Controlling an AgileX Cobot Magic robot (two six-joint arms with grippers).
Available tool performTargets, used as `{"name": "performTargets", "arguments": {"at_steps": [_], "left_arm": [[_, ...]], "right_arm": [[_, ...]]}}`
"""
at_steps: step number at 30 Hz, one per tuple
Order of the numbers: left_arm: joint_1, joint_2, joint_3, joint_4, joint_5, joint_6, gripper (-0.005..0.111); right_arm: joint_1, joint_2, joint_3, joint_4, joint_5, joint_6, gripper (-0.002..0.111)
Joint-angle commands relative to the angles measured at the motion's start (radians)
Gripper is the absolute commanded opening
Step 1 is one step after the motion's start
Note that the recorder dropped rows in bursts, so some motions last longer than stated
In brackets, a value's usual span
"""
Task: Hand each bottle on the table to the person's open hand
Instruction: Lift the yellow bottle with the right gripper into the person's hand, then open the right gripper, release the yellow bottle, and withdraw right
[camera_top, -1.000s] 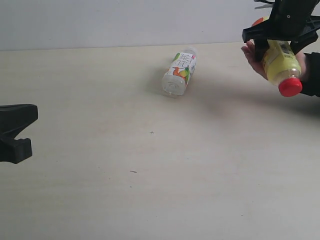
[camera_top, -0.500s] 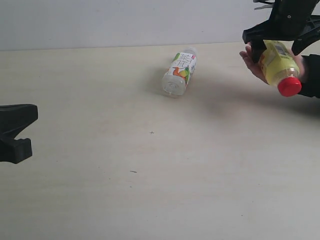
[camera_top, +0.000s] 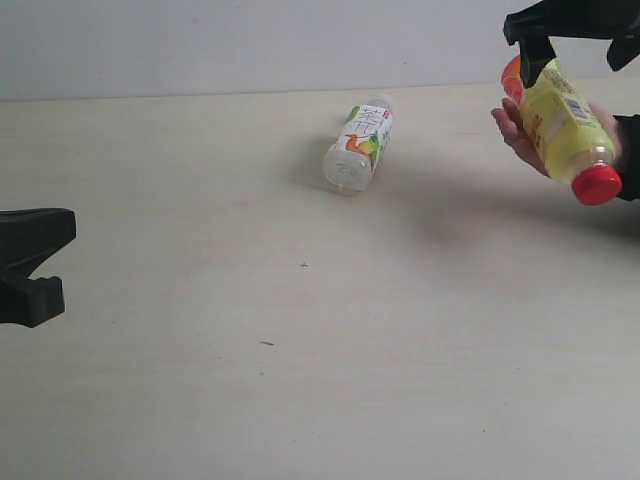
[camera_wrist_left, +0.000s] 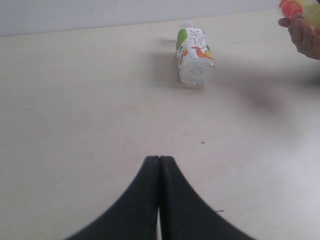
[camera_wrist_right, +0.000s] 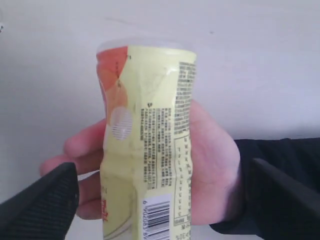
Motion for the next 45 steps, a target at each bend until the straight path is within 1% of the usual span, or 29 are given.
{"name": "performTargets", "arguments": {"at_steps": [1, 3, 5, 6, 8, 9, 12, 15, 17, 22, 28, 31, 40, 45], "left_arm": [[-0.002, -0.007, 0.005, -0.005, -0.002, -0.008, 0.000], [-0.002, -0.007, 0.005, -0.005, -0.002, -0.008, 0.000], [-0.002, -0.007, 0.005, -0.005, -0.002, -0.008, 0.000], [-0.002, -0.007, 0.005, -0.005, -0.002, -0.008, 0.000], [-0.002, -0.007, 0.005, -0.005, -0.002, -0.008, 0.000], [-0.002, -0.007, 0.005, -0.005, -0.002, -0.008, 0.000], [-0.002, -0.007, 0.005, -0.005, -0.002, -0.008, 0.000], [-0.002, -0.007, 0.005, -0.005, -0.002, -0.008, 0.000], [-0.002, -0.007, 0.005, -0.005, -0.002, -0.008, 0.000], [-0.002, -0.007, 0.005, -0.005, -0.002, -0.008, 0.000], [-0.002, -0.007, 0.005, -0.005, -0.002, -0.008, 0.000], [-0.002, -0.007, 0.005, -0.005, -0.002, -0.008, 0.000], [-0.002, -0.007, 0.005, -0.005, -0.002, -0.008, 0.000], [-0.002, -0.007, 0.005, -0.005, -0.002, -0.008, 0.000]], "right_arm": [[-0.005, -0.065, -0.009, 0.020, 0.027, -0.015, 0.082], [-0.005, -0.085, -0.009, 0.044, 0.053, -0.036, 0.075], [-0.005, -0.103, -0.009, 0.057, 0.079, -0.041, 0.064], [-0.005, -0.115, -0.009, 0.070, 0.087, -0.041, 0.054], [-0.005, -0.135, -0.003, 0.124, 0.087, -0.050, 0.040], [-0.005, -0.150, 0.006, 0.164, 0.091, -0.078, 0.027], [-0.005, -0.188, 0.044, 0.322, 0.092, -0.168, 0.000], [-0.005, -0.233, 0.111, 0.428, 0.059, -0.232, 0.000], [-0.005, -0.272, 0.162, 0.458, 0.032, -0.254, 0.000], [-0.005, -0.400, 0.332, 0.450, -0.093, -0.260, 0.000], [-0.005, -0.653, 0.602, 0.454, -0.366, -0.260, 0.000], [-0.005, -0.778, 0.741, 0.473, -0.469, -0.260, 0.000], [-0.005, -1.117, 1.086, 0.487, -0.652, -0.260, 0.000], [-0.005, -1.229, 1.197, 0.494, -0.703, -0.260, 0.000]]}}
